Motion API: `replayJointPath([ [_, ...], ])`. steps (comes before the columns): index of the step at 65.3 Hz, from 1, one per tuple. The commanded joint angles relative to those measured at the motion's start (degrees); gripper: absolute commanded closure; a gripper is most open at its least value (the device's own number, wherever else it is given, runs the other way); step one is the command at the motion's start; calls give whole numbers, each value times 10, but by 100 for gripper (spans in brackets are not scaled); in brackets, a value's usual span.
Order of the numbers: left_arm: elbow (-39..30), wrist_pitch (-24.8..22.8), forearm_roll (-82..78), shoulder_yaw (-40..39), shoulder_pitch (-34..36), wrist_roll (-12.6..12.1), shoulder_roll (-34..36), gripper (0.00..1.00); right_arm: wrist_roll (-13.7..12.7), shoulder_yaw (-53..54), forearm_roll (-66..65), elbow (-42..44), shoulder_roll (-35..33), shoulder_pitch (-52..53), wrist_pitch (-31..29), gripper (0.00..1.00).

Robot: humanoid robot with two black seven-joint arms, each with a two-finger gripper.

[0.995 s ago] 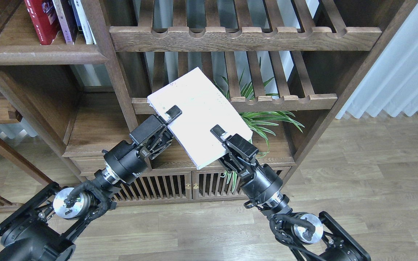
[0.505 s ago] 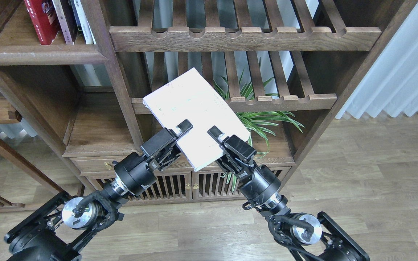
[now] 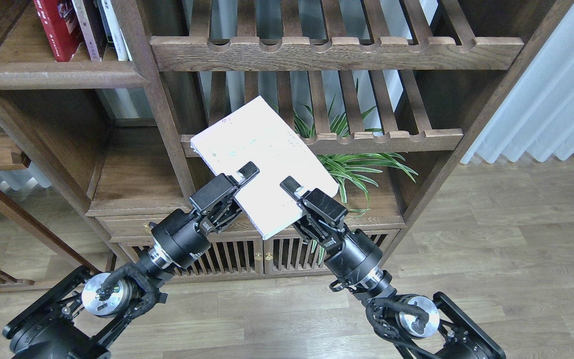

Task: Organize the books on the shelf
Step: 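Grip the white book's edge with the left gripper, steadying with right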

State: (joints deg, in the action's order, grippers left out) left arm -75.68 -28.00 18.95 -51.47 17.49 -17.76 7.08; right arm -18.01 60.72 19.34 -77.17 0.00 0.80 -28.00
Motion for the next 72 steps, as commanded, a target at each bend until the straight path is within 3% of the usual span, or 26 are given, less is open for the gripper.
replayJointPath([
  [1,-1,0,0,0,0,-1,-1,38,0,-2,-1,0,0,0,0,93],
  [25,-2,0,1,-7,0,-2,-2,61,0,-3,0,0,0,-1,0,93],
  [28,-3,0,2,-8,0,-8,-2,67,0,-3,0,0,0,-1,0,93],
  [41,-3,0,3,-7,-1,-27,-2,78,0,-3,0,0,0,-1,0,93],
  [49,-3,0,7,-7,-1,-27,-5,92,0,-8,0,0,0,-1,0,93],
  [72,-3,0,9,-8,-1,-27,-9,94,0,-10,1,0,0,-1,0,92],
])
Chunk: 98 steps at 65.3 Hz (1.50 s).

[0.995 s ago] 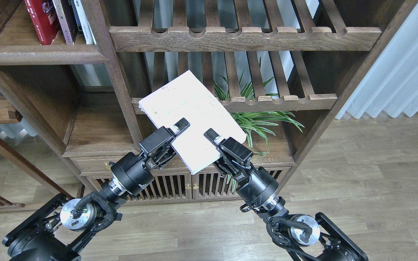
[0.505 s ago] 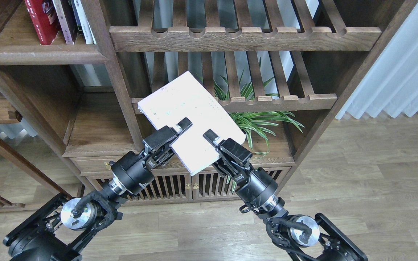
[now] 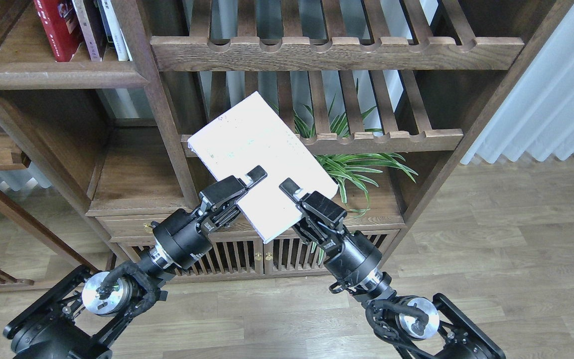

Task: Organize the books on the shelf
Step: 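Grip the white book's edge with the left gripper, steadying with right, then lift the white book with the left gripper toward the upper shelf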

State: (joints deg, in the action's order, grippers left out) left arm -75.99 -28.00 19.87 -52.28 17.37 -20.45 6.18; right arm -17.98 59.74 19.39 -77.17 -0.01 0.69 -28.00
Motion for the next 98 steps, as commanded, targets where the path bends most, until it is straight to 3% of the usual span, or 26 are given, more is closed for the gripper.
replayJointPath([
  [1,1,0,0,0,-1,1,0,94,0,-1,0,0,0,0,0,92],
  [16,1,0,0,1,-6,0,0,94,0,-1,1,0,0,0,0,86],
  [23,1,0,0,1,-7,0,0,94,1,-2,1,0,0,0,0,70],
  [39,1,0,-1,1,-7,0,0,94,3,-2,0,-2,0,-1,0,55],
  [48,1,0,-1,0,-7,0,1,94,12,-1,-1,-1,0,-1,0,38],
  [53,1,0,-1,0,-7,-1,2,94,25,5,-1,-2,0,-1,0,28],
  [57,1,0,-1,0,-8,-8,6,94,52,10,-2,-2,0,-2,0,21],
  [72,-6,0,-1,-10,-11,-44,35,94,118,63,0,-1,0,-3,7,20],
  [86,-25,0,-2,-13,-4,-76,84,94,134,86,-1,1,0,-4,37,19],
  [98,-32,0,-2,-13,15,-76,147,94,135,82,-1,1,0,-10,39,19],
])
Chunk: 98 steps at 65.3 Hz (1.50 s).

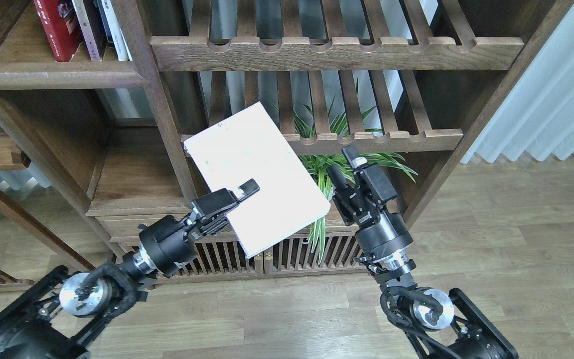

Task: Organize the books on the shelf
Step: 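Lift the white book with the left gripper toward the upper shelf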

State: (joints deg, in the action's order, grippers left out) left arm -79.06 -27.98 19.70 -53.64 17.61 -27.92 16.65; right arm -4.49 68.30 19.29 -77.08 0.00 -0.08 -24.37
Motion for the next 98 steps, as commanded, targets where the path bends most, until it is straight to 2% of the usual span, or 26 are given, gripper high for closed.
replayJointPath([
  [1,-1,0,0,0,15,-1,47,94,0,-4,0,0,0,-2,3,19],
  [29,-2,0,-1,0,44,-1,209,93,0,-15,-13,16,0,-2,37,15],
  [31,-2,0,-4,1,54,-1,241,93,0,-15,-18,22,0,-1,40,15],
  [50,-2,0,-5,6,99,-1,391,90,0,-18,-26,32,0,1,43,15],
  [77,-2,0,-1,3,110,-1,509,89,-1,-19,-29,32,0,3,43,15],
  [86,-2,0,9,2,144,-1,546,88,-3,-19,-29,35,0,4,43,15],
  [98,-1,0,43,2,154,-1,596,88,-3,-19,-29,35,0,7,43,15],
])
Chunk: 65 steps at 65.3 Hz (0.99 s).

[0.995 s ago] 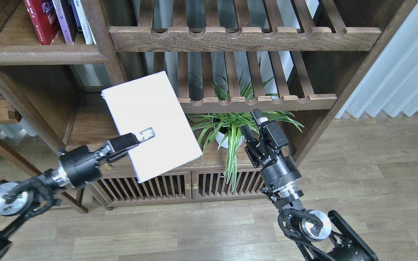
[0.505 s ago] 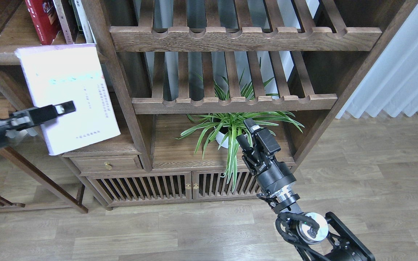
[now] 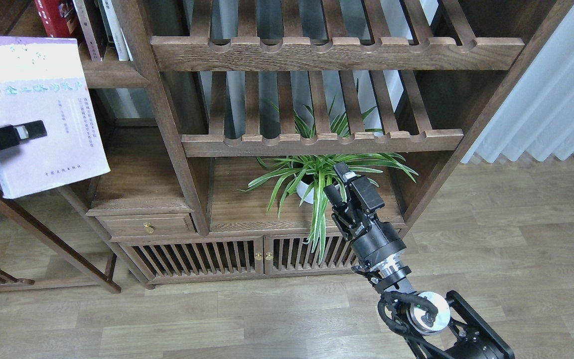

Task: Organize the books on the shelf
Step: 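Lift the white book with the left gripper toward the upper shelf, then place the white book on the upper shelf and release the left gripper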

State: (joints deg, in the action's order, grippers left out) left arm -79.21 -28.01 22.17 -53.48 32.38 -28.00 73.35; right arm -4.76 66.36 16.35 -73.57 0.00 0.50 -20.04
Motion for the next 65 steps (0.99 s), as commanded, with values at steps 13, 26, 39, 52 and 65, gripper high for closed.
replayJointPath([
  [13,3,0,24,3,38,0,54,88,-2,-1,0,3,0,5,0,15],
  [26,34,0,24,7,73,0,58,89,-2,-9,0,3,0,11,-1,15],
  [39,63,0,24,5,85,0,57,90,-2,-15,0,3,0,11,-1,15],
  [52,85,0,21,6,116,0,30,91,-3,-17,-1,3,0,11,-2,15],
  [65,96,0,13,0,121,0,24,93,-3,-19,-9,3,0,11,-6,15],
])
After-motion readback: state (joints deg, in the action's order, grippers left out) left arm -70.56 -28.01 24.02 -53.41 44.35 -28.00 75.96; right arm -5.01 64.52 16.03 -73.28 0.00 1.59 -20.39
